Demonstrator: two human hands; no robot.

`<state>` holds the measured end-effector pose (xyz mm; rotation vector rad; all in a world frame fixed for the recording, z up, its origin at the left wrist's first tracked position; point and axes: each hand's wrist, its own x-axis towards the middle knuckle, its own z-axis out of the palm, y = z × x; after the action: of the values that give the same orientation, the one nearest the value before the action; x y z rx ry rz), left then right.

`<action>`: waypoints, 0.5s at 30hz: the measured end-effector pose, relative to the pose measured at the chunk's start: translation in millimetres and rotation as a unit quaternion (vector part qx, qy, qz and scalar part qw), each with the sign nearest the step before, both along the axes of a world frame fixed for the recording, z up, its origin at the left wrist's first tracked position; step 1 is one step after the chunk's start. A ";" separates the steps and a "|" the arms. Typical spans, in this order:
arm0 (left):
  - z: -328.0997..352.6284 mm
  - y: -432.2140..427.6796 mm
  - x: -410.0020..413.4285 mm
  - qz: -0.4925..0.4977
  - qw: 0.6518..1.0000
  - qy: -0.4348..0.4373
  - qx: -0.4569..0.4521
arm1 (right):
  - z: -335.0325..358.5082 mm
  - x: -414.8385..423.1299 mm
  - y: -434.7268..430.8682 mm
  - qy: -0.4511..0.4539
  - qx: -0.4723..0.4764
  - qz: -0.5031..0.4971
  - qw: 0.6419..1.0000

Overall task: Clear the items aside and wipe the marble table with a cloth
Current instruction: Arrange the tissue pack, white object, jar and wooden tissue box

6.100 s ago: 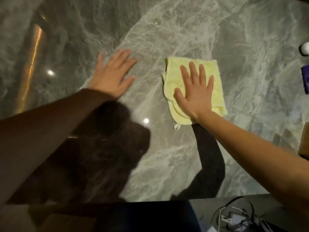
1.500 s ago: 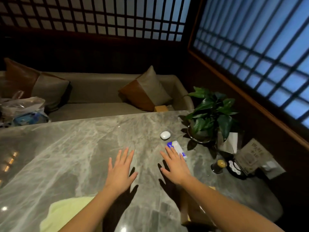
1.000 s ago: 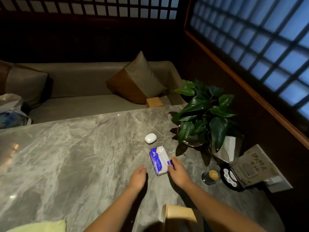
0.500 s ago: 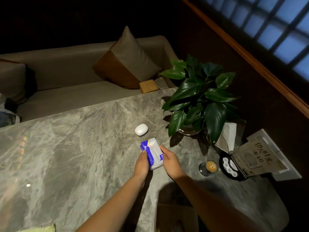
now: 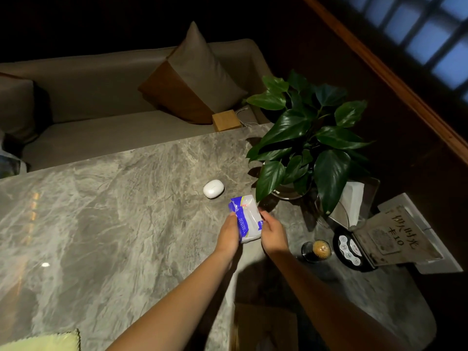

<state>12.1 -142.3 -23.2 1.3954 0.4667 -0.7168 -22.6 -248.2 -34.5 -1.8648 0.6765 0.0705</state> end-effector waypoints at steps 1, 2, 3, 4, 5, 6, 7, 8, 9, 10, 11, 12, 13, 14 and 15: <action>-1.7 -3.5 -0.3 0.003 1.000 0.000 -0.011 | -2.3 -0.1 -2.0 0.003 0.000 -0.004 1.000; -2.6 -6.3 -1.8 0.003 1.000 0.003 -0.025 | -3.7 -1.1 -3.4 0.006 -0.002 -0.012 1.000; -6.2 -9.5 -3.0 0.003 0.999 0.007 -0.041 | -5.2 -2.4 -4.3 0.006 -0.007 -0.018 1.000; -11.3 -11.8 -4.5 0.006 0.999 0.010 -0.050 | -6.8 -3.2 -4.4 0.005 -0.007 -0.024 1.000; -16.5 -13.3 -5.6 0.007 0.998 0.012 -0.063 | -11.3 -3.7 -4.7 0.006 -0.009 -0.026 1.000; -23.9 -14.6 -6.4 0.005 0.997 0.008 -0.071 | -15.4 -3.5 -5.3 0.004 -0.007 -0.028 1.000; -26.8 -14.2 -6.6 0.003 0.997 0.003 -0.082 | -17.2 -3.3 -5.7 0.005 -0.008 -0.030 1.000; -31.2 -12.1 -6.1 0.004 0.996 0.000 -0.090 | -19.1 -2.5 -6.9 0.005 -0.011 -0.038 0.999; -23.4 -7.6 -5.2 0.011 0.997 -0.004 -0.080 | -19.3 -1.6 -8.6 0.003 -0.017 -0.044 0.999; -13.4 -1.1 -2.9 0.025 0.998 -0.002 -0.056 | -16.3 0.3 -11.5 0.002 -0.030 -0.050 0.998; -3.0 6.8 1.6 0.049 0.998 -0.002 -0.033 | -9.5 4.2 -13.4 -0.001 -0.047 -0.052 0.998; 7.2 15.2 7.5 0.085 0.996 -0.003 -0.025 | -5.3 10.4 -16.4 -0.002 -0.066 -0.049 0.997; 15.8 22.6 14.7 0.117 0.993 -0.007 -0.017 | -1.5 18.8 -18.9 0.002 -0.086 -0.037 0.996; 20.9 29.3 22.4 0.138 0.990 -0.011 -0.014 | 2.8 29.7 -19.6 0.011 -0.100 -0.025 0.995; 27.5 34.9 31.6 0.150 0.989 -0.015 -0.013 | 6.6 40.4 -17.3 0.014 -0.097 -0.007 0.995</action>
<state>43.7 -107.5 4.3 1.2760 0.6254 -0.4551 17.8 -265.5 -27.9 -2.0478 0.7371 0.0239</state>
